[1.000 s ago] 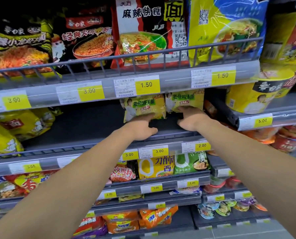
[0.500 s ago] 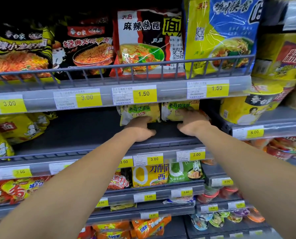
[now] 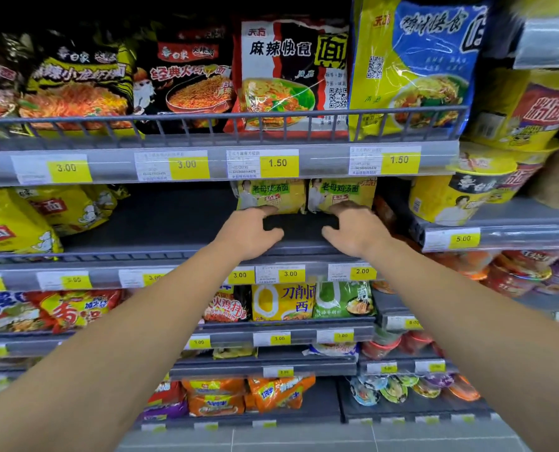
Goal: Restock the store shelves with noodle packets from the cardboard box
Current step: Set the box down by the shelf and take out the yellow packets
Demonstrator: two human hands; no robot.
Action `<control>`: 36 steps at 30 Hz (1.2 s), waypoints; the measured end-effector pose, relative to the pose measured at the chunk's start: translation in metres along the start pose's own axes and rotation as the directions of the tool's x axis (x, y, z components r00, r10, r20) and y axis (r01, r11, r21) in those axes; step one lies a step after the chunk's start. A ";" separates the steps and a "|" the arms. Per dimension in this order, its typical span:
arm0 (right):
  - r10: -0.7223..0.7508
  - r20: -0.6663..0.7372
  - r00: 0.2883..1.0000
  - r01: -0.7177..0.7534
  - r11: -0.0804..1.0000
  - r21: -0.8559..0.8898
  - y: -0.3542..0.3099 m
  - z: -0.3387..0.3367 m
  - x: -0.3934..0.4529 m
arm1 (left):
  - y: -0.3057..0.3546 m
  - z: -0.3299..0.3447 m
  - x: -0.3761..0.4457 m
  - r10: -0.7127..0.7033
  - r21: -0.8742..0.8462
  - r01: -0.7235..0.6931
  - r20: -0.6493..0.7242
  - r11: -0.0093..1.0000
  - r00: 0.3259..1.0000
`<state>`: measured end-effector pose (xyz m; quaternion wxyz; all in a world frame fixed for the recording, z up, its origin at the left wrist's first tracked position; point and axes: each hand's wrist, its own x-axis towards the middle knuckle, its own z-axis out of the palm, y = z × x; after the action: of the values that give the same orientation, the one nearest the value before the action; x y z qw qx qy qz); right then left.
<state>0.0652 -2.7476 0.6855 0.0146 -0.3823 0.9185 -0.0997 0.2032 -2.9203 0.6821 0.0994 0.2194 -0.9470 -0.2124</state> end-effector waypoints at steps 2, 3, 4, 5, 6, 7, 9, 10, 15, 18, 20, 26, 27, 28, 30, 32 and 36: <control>-0.076 -0.054 0.996 0.078 0.996 0.037 -0.015 0.005 -0.021 | 0.000 -0.004 -0.021 -0.005 -0.010 0.005 -0.036 1.000 0.999; -0.119 -0.072 0.990 0.122 0.991 0.049 -0.023 0.008 -0.032 | -0.002 -0.005 -0.032 -0.006 -0.003 0.006 -0.055 1.000 0.998; -0.153 -0.088 0.984 0.159 0.985 0.063 -0.030 0.011 -0.041 | -0.005 -0.005 -0.043 -0.002 0.000 0.002 -0.080 1.000 0.997; -0.179 -0.102 0.979 0.187 0.980 0.076 -0.037 0.016 -0.051 | -0.009 -0.005 -0.054 0.002 -0.006 -0.002 -0.103 1.000 0.995; -0.194 -0.115 0.974 0.205 0.975 0.089 -0.044 0.019 -0.058 | -0.013 -0.004 -0.063 0.002 -0.018 -0.004 -0.119 1.000 0.993; -0.206 -0.123 0.971 0.218 0.971 0.098 -0.053 0.026 -0.068 | -0.020 -0.003 -0.079 -0.004 -0.025 0.001 -0.128 1.000 0.992; -0.211 -0.133 0.968 0.223 0.971 0.084 -0.061 0.032 -0.078 | -0.026 -0.001 -0.092 -0.004 -0.002 0.004 -0.147 1.000 0.989; -0.215 -0.128 0.968 0.226 0.971 0.083 -0.070 0.036 -0.086 | -0.032 -0.003 -0.105 -0.019 0.010 0.021 -0.150 1.000 0.988; -0.206 -0.065 0.976 0.211 0.974 0.087 -0.110 0.052 -0.118 | -0.061 -0.005 -0.156 -0.078 -0.005 0.078 -0.135 0.997 0.988; -0.260 -0.008 0.966 0.260 0.964 0.047 -0.150 0.073 -0.147 | -0.089 -0.007 -0.203 -0.120 -0.029 0.118 -0.078 0.993 0.990; -0.279 0.053 0.959 0.278 0.960 0.023 -0.178 0.089 -0.171 | -0.109 -0.006 -0.241 -0.175 -0.050 0.173 -0.033 0.984 0.984; -0.292 0.261 0.920 0.293 0.955 0.036 -0.287 0.170 -0.269 | -0.194 0.000 -0.397 -0.306 -0.083 0.311 0.065 0.947 0.950; -0.285 0.286 0.915 0.285 0.958 0.042 -0.304 0.182 -0.288 | -0.209 0.001 -0.424 -0.324 -0.099 0.330 0.077 0.939 0.943; -0.282 0.310 0.908 0.284 0.958 0.041 -0.315 0.191 -0.303 | -0.216 0.001 -0.443 -0.344 -0.107 0.354 0.096 0.929 0.934; -0.306 0.368 0.878 0.314 0.949 0.040 -0.355 0.212 -0.337 | -0.245 -0.004 -0.495 -0.402 -0.102 0.416 0.129 0.904 0.906; -0.318 0.408 0.856 0.332 0.943 0.039 -0.385 0.225 -0.358 | -0.269 -0.010 -0.532 -0.444 -0.114 0.459 0.131 0.881 0.886; -0.399 0.471 0.787 0.419 0.906 0.068 -0.463 0.252 -0.385 | -0.327 -0.029 -0.600 -0.542 -0.139 0.557 0.132 0.819 0.830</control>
<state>0.6867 -2.8379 0.5090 0.2090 -0.5847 0.7838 0.0144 0.8640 -2.9222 0.5052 0.0115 0.4645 -0.8249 -0.3221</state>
